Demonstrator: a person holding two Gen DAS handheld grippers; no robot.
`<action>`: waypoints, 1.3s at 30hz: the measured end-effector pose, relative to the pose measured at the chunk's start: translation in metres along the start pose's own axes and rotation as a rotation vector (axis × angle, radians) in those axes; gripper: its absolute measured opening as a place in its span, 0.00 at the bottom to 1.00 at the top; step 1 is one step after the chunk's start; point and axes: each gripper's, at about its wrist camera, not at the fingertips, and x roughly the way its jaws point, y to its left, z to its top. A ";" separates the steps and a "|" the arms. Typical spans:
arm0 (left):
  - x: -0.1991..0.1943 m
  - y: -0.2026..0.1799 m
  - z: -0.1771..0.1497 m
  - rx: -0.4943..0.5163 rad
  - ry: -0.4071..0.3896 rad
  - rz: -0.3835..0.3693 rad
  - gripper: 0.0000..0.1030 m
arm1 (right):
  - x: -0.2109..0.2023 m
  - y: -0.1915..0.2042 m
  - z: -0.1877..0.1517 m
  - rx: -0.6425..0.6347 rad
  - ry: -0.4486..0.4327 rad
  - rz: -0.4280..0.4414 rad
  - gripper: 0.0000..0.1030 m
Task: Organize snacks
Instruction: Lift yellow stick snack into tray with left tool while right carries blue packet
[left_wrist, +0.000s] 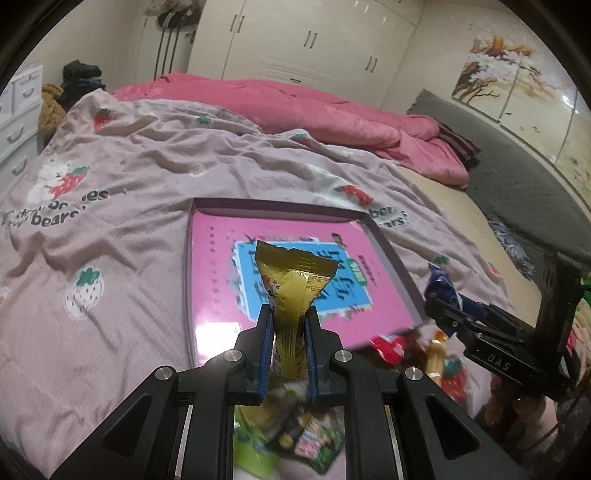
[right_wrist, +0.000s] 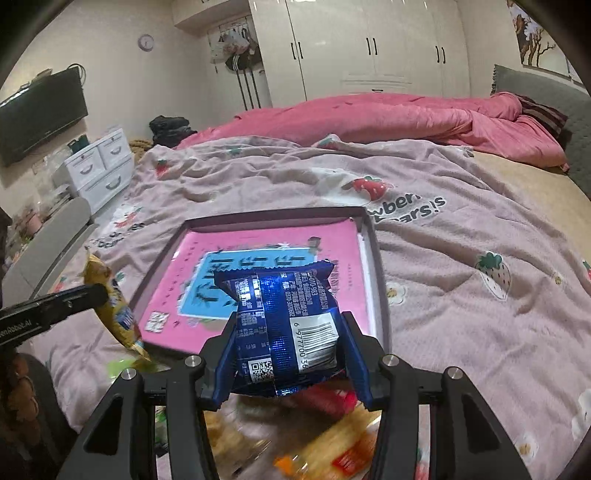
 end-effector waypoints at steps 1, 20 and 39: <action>0.003 0.002 0.002 -0.005 -0.001 0.002 0.16 | 0.005 -0.004 0.002 0.011 0.008 0.000 0.50; 0.065 0.021 0.021 -0.057 0.020 0.043 0.16 | 0.054 -0.026 0.004 0.054 0.083 -0.032 0.50; 0.086 0.022 0.012 -0.050 0.093 0.039 0.16 | 0.072 -0.025 -0.005 0.041 0.146 -0.046 0.50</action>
